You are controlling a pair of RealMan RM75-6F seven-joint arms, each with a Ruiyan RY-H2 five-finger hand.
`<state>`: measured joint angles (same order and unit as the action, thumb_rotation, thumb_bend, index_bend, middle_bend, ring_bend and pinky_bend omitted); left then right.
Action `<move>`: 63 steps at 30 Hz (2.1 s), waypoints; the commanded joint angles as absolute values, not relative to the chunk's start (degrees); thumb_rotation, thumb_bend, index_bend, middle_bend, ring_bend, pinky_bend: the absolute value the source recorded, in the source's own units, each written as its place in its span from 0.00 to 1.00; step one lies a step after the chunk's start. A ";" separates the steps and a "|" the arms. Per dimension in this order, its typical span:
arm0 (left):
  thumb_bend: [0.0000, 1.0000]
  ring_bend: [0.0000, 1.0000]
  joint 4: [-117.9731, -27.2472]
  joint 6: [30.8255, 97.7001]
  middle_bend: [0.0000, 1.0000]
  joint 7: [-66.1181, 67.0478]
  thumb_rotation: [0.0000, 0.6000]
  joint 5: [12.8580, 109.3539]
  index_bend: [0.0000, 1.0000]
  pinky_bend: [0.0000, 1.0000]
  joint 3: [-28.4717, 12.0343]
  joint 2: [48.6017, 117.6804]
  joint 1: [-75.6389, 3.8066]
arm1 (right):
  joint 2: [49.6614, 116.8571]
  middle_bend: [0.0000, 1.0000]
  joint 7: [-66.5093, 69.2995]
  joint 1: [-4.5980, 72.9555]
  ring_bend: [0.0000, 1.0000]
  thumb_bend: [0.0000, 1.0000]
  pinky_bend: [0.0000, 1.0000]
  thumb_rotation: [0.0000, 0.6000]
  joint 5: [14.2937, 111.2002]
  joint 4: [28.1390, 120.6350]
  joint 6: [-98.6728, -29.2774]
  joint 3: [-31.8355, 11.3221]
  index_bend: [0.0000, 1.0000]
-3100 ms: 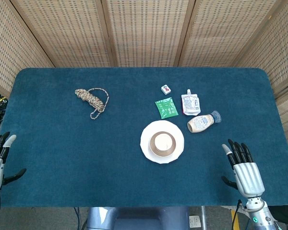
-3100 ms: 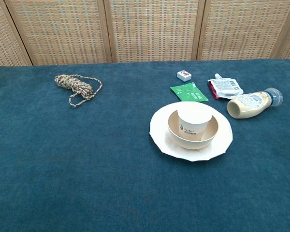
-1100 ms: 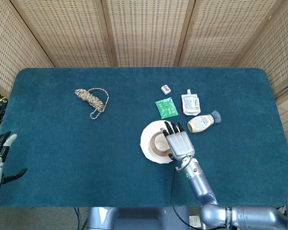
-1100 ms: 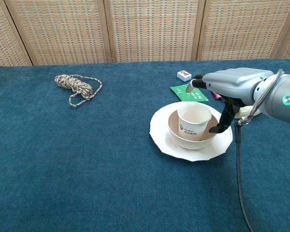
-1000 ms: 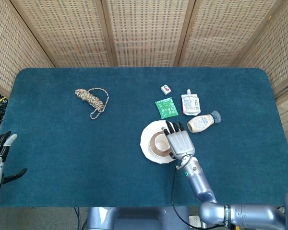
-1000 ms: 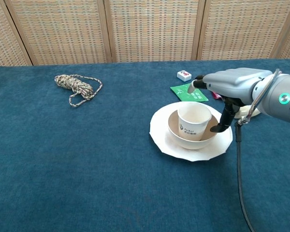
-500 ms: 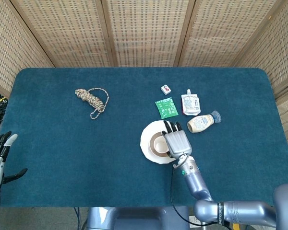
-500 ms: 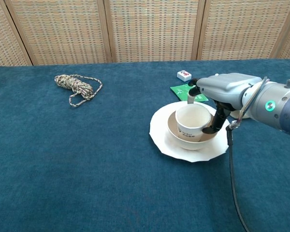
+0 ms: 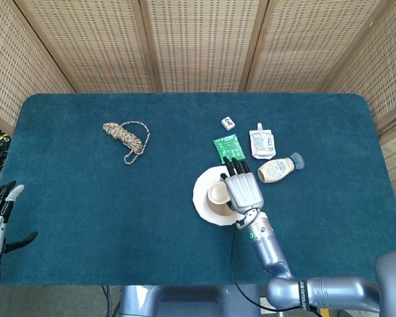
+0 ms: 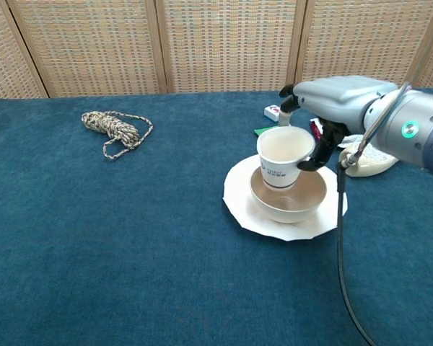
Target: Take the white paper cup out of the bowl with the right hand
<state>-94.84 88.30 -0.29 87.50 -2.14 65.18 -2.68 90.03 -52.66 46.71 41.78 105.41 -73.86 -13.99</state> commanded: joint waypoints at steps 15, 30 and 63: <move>0.00 0.00 -95.23 88.78 0.00 0.76 1.00 87.81 0.00 0.00 -1.99 65.36 -2.48 | 72.39 0.11 -45.67 39.06 0.00 0.44 0.15 1.00 38.34 108.85 -75.24 -13.81 0.45; 0.00 0.00 -95.36 88.84 0.00 2.12 1.00 88.18 0.00 0.00 -1.75 65.82 -2.48 | 75.54 0.10 -35.59 34.01 0.00 0.44 0.15 1.00 41.43 100.09 -69.09 -7.50 0.45; 0.00 0.00 -94.83 89.93 0.00 2.68 1.00 88.53 0.00 0.00 -1.95 66.14 -2.16 | 74.71 0.00 -14.89 14.65 0.00 0.27 0.00 1.00 84.18 94.13 -95.35 6.84 0.00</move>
